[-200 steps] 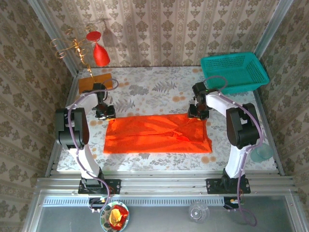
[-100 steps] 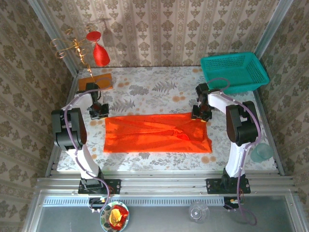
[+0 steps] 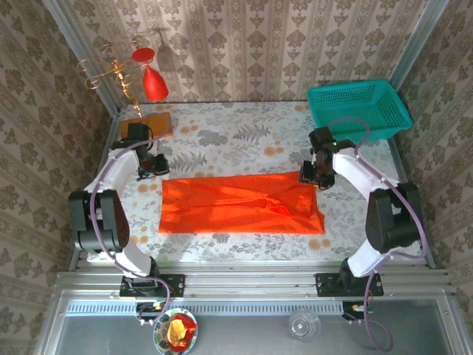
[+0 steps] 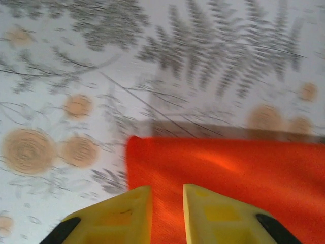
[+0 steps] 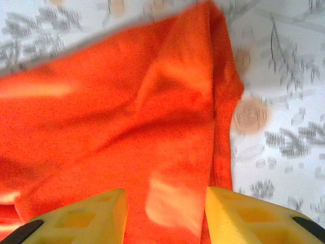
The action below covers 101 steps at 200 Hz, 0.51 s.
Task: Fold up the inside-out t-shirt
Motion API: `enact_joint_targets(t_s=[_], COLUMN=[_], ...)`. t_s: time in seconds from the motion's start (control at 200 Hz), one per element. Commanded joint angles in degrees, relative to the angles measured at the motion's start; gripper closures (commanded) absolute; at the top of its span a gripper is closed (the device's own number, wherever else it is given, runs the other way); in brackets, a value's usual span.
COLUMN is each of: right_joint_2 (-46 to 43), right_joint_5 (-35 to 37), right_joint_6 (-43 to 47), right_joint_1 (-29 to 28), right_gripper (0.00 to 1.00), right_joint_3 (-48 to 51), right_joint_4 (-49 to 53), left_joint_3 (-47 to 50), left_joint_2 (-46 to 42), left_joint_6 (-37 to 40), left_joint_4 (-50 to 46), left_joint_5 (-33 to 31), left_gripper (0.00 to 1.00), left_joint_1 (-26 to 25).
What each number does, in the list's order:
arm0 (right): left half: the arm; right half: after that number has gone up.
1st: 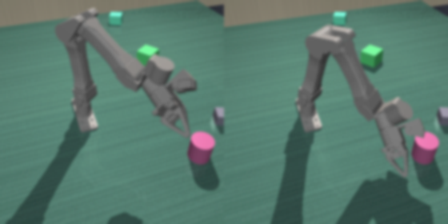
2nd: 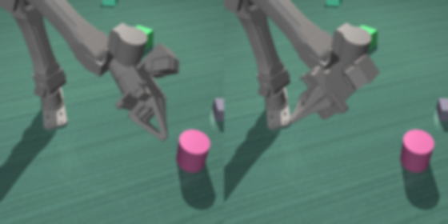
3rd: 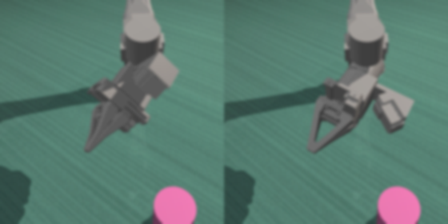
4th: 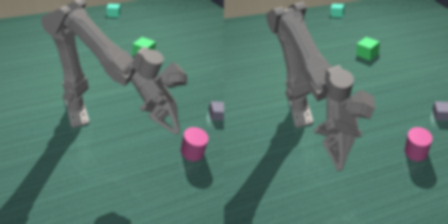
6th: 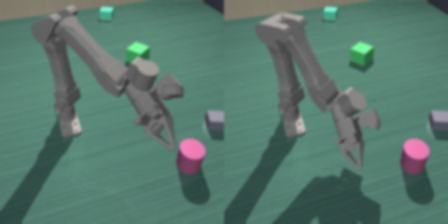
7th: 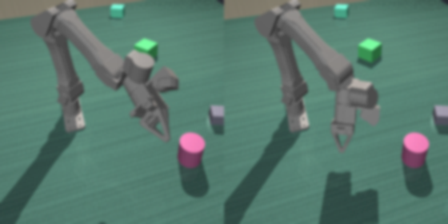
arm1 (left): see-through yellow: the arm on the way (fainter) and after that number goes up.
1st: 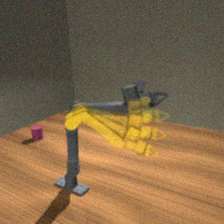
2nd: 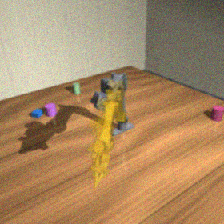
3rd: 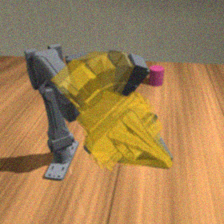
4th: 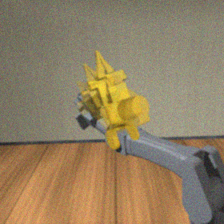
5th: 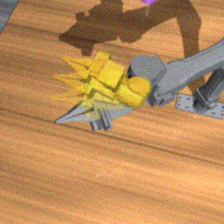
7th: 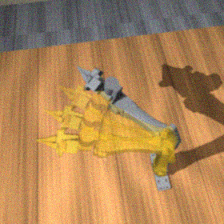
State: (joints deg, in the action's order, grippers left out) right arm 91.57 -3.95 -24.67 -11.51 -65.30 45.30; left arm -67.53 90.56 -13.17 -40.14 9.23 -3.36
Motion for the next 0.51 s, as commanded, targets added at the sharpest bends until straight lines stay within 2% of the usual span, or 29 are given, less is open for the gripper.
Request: enact_joint_targets(t_s=[0.0, 0.18, 0.34, 0.44, 0.5], right_joint_2=[-2.88, -5.07, -2.27, -0.93, -0.77], right_joint_5=[-3.14, -4.98, -1.63, -2.55, -2.43], right_joint_6=[-3.11, -5.71, -6.27, -6.94, -7.31], right_joint_1=[-2.11, -5.5, -5.57, -5.55, -5.71], right_gripper=[0.55, 0.56, 0.57, 0.61, 0.67], right_joint_3=[6.25, 11.76, 13.23, 14.12, 14.47], right_joint_4=[2.27, 0.71, -0.13, -2.0, -2.22], left_joint_3=[5.34, 13.64, 16.19, 16.39, 16.45], left_joint_2=[-1.75, -1.89, 0.42, 1.71, 2.19], left_joint_6=[-2.21, -4.12, -4.15, -4.08, -4.31], left_joint_4=[-0.91, 2.8, 3.88, 3.84, 3.95], left_joint_5=[4.19, 6.29, 5.11, 3.43, 3.18], left_gripper=[0.82, 0.93, 0.94, 0.94, 0.94], left_joint_1=[-3.82, -5.44, -5.13, -4.48, -4.36])
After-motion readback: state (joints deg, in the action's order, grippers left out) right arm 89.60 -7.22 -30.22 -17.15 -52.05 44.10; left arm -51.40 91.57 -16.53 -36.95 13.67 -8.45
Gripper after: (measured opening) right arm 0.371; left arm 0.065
